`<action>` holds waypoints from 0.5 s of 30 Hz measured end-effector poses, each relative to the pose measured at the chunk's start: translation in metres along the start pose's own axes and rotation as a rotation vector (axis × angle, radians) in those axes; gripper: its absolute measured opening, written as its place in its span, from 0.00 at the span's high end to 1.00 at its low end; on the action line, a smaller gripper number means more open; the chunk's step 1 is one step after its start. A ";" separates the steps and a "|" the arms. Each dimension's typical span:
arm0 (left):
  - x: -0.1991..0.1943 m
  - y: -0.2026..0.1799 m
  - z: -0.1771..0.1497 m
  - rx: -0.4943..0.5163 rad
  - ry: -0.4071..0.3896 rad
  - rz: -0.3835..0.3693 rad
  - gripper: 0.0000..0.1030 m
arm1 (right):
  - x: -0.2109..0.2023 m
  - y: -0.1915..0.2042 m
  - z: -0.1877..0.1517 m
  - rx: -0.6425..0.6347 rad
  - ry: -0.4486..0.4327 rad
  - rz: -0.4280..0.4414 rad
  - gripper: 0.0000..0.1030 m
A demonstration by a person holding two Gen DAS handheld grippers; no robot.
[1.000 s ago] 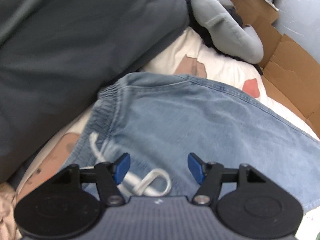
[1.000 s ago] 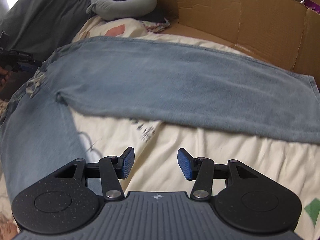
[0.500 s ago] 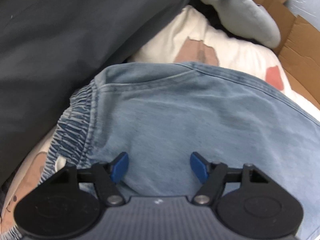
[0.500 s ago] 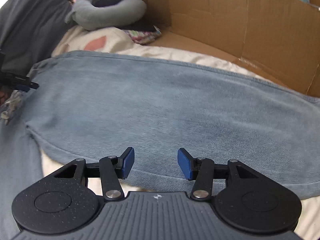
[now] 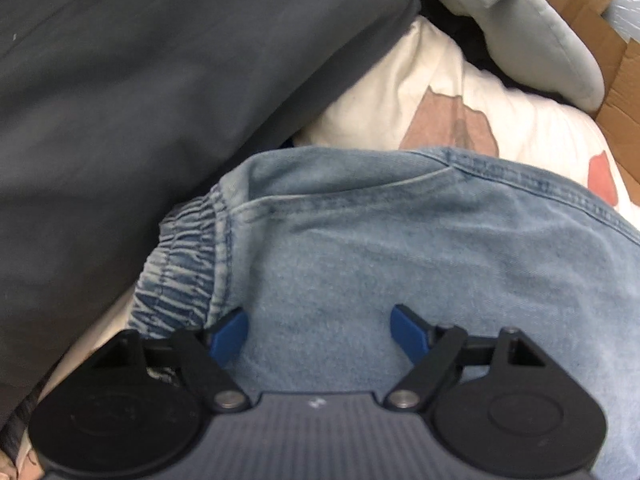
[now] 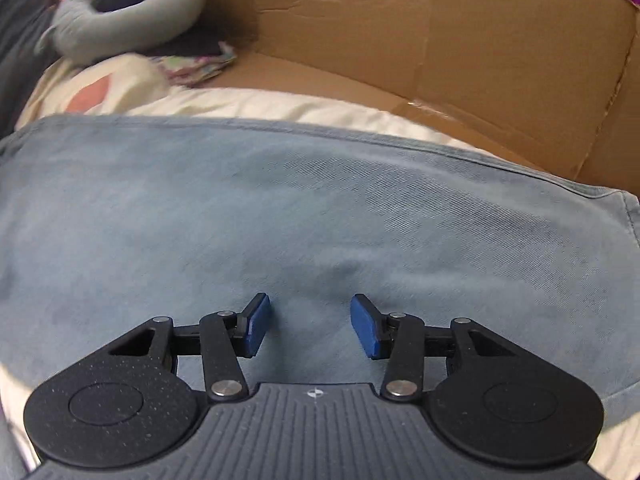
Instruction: Fold clothes
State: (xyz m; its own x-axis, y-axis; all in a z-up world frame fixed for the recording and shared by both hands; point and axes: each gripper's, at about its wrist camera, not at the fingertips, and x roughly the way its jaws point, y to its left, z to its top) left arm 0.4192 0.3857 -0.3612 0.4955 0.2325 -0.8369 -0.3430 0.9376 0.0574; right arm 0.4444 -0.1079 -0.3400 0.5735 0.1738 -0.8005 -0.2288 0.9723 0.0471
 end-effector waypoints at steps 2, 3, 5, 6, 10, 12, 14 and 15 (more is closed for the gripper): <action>-0.001 0.000 0.000 0.026 -0.010 0.004 0.21 | 0.006 -0.006 0.008 0.014 -0.005 -0.026 0.51; -0.002 -0.002 -0.001 0.046 -0.021 0.013 0.21 | 0.008 -0.010 0.011 0.020 -0.010 -0.041 0.51; -0.003 -0.004 -0.003 0.055 -0.035 0.026 0.22 | 0.014 -0.019 0.019 0.047 -0.022 -0.072 0.51; -0.003 -0.004 -0.003 0.049 -0.037 0.030 0.22 | 0.017 -0.024 0.023 0.061 -0.027 -0.099 0.51; -0.005 -0.004 -0.001 0.046 -0.027 0.027 0.23 | 0.026 -0.061 0.034 0.152 -0.048 -0.177 0.50; -0.007 -0.002 0.002 0.049 -0.013 0.019 0.25 | 0.031 -0.083 0.038 0.189 -0.061 -0.181 0.50; -0.009 -0.001 0.003 0.051 -0.007 0.011 0.26 | 0.035 -0.100 0.044 0.211 -0.062 -0.204 0.50; -0.010 0.000 0.003 0.054 -0.008 0.007 0.27 | 0.036 -0.109 0.047 0.220 -0.061 -0.217 0.50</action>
State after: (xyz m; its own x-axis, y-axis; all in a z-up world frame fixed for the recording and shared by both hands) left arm 0.4166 0.3836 -0.3516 0.5000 0.2411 -0.8318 -0.3034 0.9484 0.0925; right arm 0.5268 -0.2001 -0.3464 0.6377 -0.0387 -0.7693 0.0756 0.9971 0.0125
